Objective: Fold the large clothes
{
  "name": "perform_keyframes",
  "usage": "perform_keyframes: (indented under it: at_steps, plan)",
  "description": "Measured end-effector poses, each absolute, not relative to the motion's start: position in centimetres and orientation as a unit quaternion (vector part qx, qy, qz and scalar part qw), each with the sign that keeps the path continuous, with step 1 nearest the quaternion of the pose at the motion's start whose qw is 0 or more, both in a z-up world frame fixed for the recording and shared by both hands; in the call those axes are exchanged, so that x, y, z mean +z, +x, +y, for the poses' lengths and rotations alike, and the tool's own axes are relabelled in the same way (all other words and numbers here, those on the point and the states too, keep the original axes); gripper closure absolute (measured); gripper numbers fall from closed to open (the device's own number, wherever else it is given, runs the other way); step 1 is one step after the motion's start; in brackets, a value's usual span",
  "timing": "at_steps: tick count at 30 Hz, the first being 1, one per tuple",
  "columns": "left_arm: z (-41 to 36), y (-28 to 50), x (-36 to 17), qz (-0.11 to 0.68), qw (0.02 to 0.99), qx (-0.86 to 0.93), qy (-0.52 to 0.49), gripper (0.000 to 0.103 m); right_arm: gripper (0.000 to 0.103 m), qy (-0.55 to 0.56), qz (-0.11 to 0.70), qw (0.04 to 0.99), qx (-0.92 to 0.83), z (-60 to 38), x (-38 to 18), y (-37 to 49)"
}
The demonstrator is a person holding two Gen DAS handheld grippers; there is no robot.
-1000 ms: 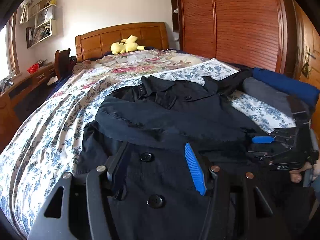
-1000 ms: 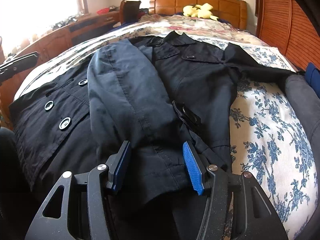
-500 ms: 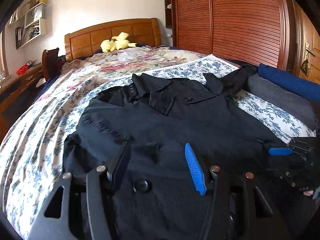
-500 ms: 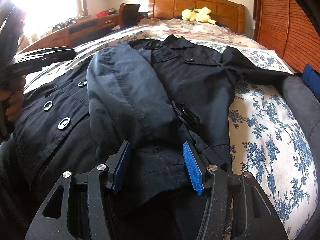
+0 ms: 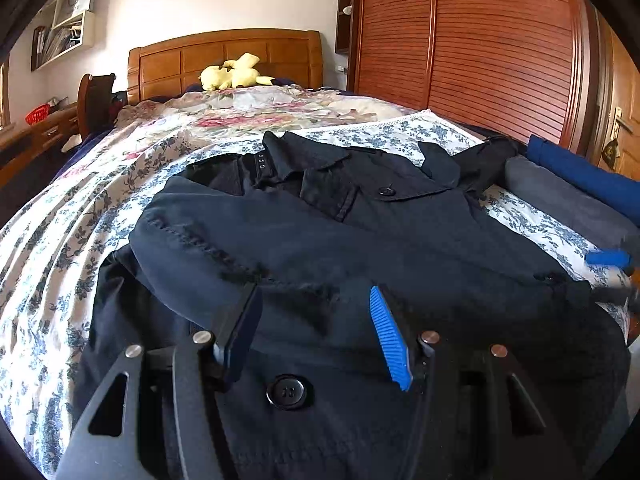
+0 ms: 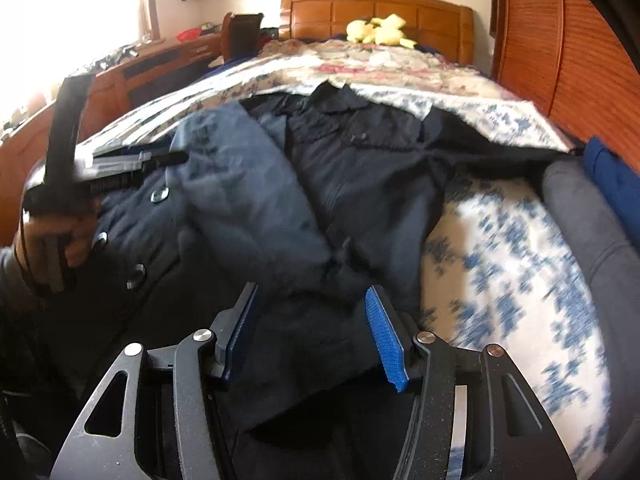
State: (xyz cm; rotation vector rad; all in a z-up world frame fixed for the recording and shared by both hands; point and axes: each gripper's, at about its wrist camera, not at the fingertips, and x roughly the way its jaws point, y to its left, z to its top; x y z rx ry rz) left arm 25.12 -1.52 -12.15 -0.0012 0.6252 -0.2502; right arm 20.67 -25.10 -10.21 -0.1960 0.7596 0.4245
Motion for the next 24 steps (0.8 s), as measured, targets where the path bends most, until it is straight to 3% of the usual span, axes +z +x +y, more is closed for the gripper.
perform_keyframes:
  at_steps: [5, 24]
  plan:
    - [-1.5, 24.9, -12.6, 0.301, 0.946, -0.122, 0.002, 0.048, 0.034, -0.098, 0.34, 0.916, 0.188, -25.8, -7.3, 22.6]
    - [-1.7, 24.2, -12.5, 0.282, 0.951, -0.122, 0.008, 0.048, 0.034, -0.071, 0.363, 0.926, 0.078, -31.9, -7.6, 38.3]
